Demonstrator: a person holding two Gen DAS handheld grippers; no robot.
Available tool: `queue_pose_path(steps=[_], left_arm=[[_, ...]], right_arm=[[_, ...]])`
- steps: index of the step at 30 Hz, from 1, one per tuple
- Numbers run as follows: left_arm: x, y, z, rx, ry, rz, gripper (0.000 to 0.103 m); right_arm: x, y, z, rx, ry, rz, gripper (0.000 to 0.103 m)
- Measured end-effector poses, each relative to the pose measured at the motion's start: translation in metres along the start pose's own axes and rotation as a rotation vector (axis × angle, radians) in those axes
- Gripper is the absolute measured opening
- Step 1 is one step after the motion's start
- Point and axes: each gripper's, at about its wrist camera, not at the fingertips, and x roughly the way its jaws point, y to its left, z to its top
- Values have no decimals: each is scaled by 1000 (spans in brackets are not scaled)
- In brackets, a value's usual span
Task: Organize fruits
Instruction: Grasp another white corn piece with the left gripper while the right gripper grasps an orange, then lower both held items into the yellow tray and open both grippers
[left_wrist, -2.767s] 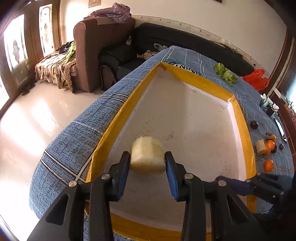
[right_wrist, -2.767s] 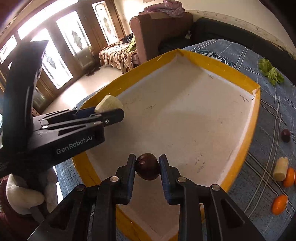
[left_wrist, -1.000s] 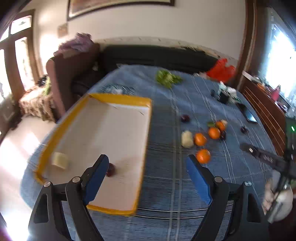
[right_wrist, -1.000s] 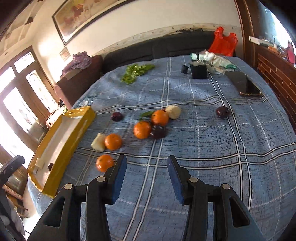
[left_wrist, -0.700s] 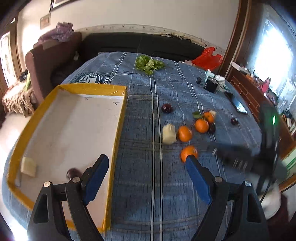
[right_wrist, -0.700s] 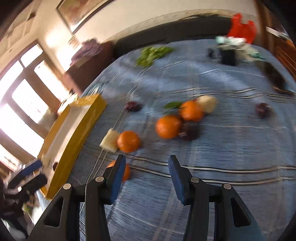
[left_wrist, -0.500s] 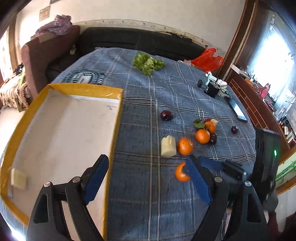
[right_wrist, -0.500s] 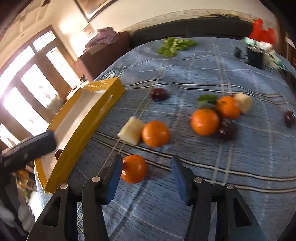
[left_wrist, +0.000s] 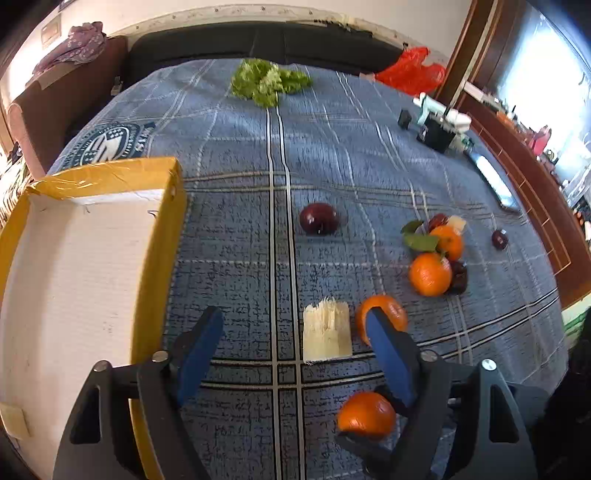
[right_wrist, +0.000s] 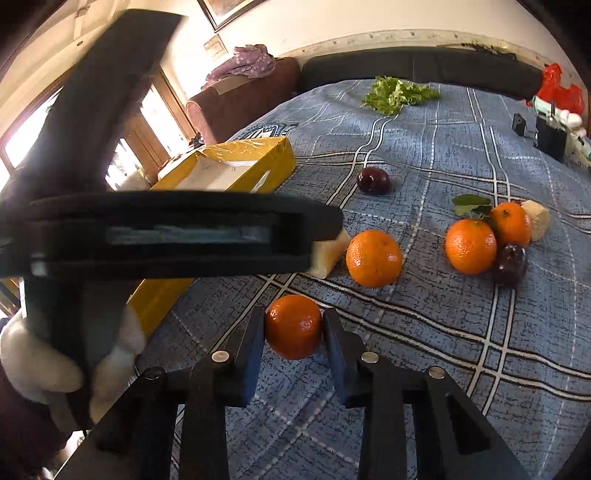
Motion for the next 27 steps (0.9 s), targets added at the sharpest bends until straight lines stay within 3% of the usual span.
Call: queue_pose_path(steps=[3,5,6,8,11,17,22,27], left_arm=[[5,-5,-2,36,3,34,67],[10,-7,-4,43,19,-14,57],[12,-9,-5,46,23,-25,51],[9,-15,-7,65,4,-51,28],[-5,-19,-9,67,-36,-14,27],[-53,3,-20,-9,-123,-26,28],[-104,47,-45,-118,-200,-1,28],[-137,100,-77,-223,-241,92,28]], right_arm=[[-1,0,-1,-1,4,6,35],[-2,0,-1,0,7,11,35],[-2,0,-1,0,8,11,35],[-2,0,-1,-3,7,11,35],[-2,0,-1,-2,7,13,35],[-8,1,-2,2,-15,17,35],[-15,-1,-4,19,-43,22,35],[-27,7,1,49,-57,27,35]])
